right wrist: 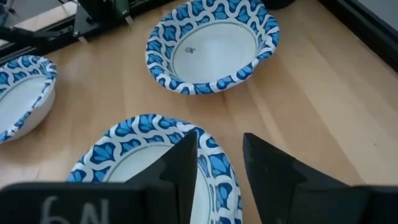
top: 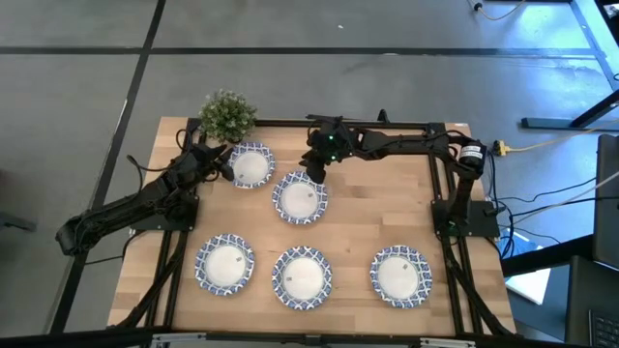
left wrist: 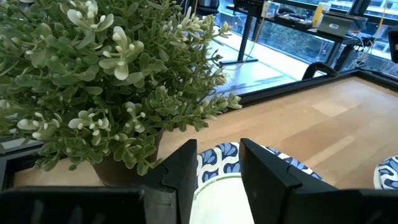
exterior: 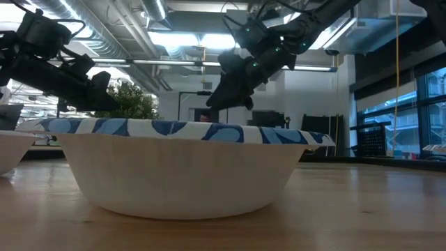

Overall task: Nest bowls inside each other
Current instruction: Stack the white patterned bowl on top of the top right white patterned bowl

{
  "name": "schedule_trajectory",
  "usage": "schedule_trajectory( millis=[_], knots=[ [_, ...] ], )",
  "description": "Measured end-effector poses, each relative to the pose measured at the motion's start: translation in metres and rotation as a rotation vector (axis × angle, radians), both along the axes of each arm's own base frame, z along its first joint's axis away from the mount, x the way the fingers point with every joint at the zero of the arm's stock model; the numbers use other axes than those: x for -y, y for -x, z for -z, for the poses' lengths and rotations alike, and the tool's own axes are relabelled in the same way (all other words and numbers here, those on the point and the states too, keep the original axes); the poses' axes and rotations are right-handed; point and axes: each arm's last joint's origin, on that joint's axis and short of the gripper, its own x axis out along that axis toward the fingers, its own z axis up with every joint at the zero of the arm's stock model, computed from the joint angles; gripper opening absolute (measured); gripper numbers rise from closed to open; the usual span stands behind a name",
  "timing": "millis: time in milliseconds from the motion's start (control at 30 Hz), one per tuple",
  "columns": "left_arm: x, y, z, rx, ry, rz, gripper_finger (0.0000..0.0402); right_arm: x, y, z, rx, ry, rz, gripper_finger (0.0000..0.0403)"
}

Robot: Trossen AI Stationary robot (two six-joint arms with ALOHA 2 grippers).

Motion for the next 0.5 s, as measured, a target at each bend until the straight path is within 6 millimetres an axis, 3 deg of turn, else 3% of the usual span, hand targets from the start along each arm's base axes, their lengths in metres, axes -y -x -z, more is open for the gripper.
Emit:
schedule_trajectory(
  millis=[200, 500],
  knots=[
    [0.001, -0.002, 0.000, 0.006, 0.010, 0.068, 0.0115, 0.002, 0.006, -0.007, -0.015, 0.022, -0.011, 0.0130],
    [0.003, -0.004, -0.006, -0.049, -0.008, 0.210, 0.0115, 0.009, 0.054, -0.057, 0.012, 0.131, 0.055, 0.0129]
  ],
)
